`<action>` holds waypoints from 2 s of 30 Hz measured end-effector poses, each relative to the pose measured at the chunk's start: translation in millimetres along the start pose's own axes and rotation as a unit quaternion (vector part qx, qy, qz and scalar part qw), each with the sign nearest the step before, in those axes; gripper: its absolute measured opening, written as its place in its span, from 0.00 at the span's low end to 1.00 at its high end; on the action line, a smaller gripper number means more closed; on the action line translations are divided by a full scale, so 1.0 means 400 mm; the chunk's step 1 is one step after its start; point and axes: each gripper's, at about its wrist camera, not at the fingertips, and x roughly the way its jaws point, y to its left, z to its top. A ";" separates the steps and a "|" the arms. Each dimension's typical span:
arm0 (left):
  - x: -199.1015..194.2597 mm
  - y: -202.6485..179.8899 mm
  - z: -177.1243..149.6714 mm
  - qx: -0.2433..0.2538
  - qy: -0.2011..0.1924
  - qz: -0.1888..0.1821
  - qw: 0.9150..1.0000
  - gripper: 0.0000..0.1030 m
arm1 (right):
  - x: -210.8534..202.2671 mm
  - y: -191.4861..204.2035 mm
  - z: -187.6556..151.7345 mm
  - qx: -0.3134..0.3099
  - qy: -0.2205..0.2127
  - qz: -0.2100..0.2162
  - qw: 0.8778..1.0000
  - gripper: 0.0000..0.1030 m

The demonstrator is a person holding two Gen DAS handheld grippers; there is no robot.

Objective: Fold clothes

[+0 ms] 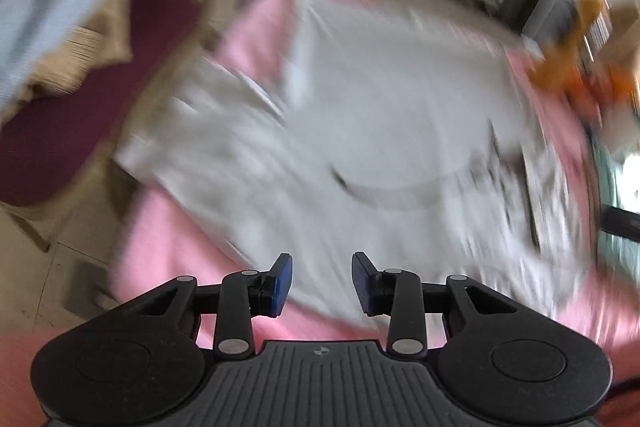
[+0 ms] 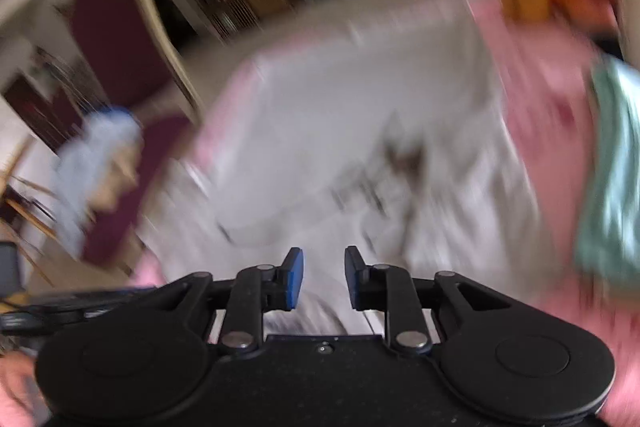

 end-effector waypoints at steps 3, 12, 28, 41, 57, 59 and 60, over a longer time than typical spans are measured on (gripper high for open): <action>0.012 0.072 0.098 -0.046 -0.016 0.013 0.999 0.36 | -0.035 0.040 0.073 -0.028 -0.067 0.033 0.997 0.38; 0.168 0.270 0.153 -0.212 0.048 0.051 0.975 0.31 | 0.134 -0.051 0.049 0.034 -0.066 0.074 0.995 0.38; 0.244 0.308 0.164 -0.273 0.078 0.088 0.955 0.34 | 0.158 -0.071 0.035 0.067 -0.055 0.075 0.993 0.38; 0.129 0.200 0.151 -0.170 -0.037 0.130 0.976 0.00 | 0.088 -0.083 0.042 0.072 -0.084 0.042 0.993 0.38; 0.113 -0.278 -0.038 0.320 -0.219 0.108 0.915 0.01 | 0.034 -0.236 -0.019 0.207 -0.049 0.012 0.977 0.43; 0.142 -0.308 -0.098 0.391 -0.187 0.090 0.897 0.06 | 0.042 -0.239 -0.023 0.206 -0.043 0.009 0.978 0.43; 0.161 -0.313 -0.120 0.420 -0.167 0.084 0.888 0.16 | 0.046 -0.241 -0.025 0.205 -0.039 0.006 0.978 0.43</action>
